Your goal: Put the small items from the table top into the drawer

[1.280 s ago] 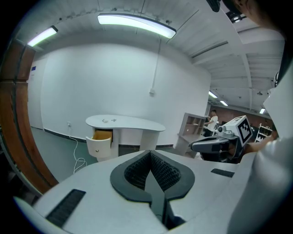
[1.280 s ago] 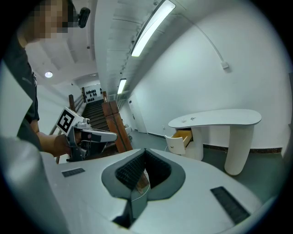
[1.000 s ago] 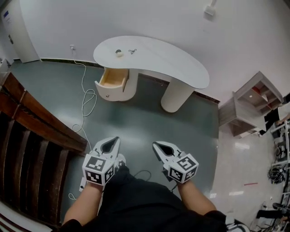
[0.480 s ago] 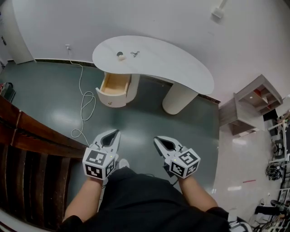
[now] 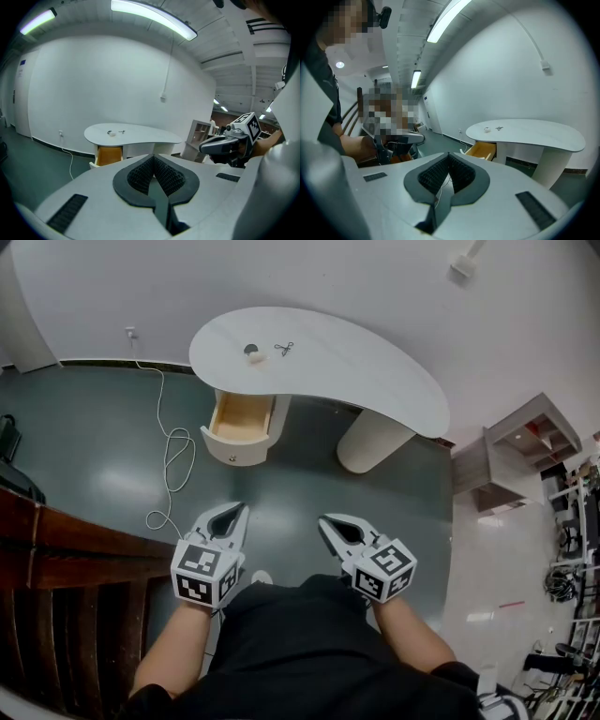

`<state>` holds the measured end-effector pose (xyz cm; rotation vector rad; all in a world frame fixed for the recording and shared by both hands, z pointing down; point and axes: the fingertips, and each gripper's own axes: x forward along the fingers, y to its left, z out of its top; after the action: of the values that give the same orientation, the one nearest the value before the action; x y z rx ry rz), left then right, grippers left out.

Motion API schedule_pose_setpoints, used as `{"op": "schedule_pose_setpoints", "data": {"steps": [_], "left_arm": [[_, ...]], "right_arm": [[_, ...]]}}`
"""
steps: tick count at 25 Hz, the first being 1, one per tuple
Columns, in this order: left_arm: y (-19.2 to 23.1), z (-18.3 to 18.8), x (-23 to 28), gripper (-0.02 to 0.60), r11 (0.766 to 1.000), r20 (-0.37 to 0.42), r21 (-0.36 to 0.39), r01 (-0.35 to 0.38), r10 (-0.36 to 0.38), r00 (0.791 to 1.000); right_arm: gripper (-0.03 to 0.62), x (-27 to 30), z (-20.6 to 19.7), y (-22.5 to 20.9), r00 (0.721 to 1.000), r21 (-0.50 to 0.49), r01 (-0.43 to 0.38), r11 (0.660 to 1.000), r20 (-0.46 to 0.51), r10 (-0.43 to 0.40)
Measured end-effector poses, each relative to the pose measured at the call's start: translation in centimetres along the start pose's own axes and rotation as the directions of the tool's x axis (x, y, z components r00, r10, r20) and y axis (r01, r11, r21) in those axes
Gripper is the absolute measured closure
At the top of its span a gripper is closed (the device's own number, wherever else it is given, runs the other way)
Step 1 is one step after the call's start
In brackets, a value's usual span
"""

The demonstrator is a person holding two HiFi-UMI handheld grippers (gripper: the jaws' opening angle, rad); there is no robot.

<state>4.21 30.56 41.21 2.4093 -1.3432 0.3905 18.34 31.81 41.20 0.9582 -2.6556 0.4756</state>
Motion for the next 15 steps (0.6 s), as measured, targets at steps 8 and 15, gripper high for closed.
{"op": "schedule_pose_setpoints", "data": {"steps": [8,15], "left_arm": [[3.1,-0.1,0.4,0.566,0.999,-0.017,-0.031,-0.009,0.008,1.000],[5.6,0.8,2.1,0.566,0.999,-0.021,-0.039,-0.031,0.031,0.999]], "right_arm": [[0.595,3.2,1.7,-0.9,1.000,0.004,-0.005,1.000,-0.013,0.005],[0.595,6.3,2.3,-2.7,0.999,0.015,-0.031,0.999,-0.024,0.032]]}}
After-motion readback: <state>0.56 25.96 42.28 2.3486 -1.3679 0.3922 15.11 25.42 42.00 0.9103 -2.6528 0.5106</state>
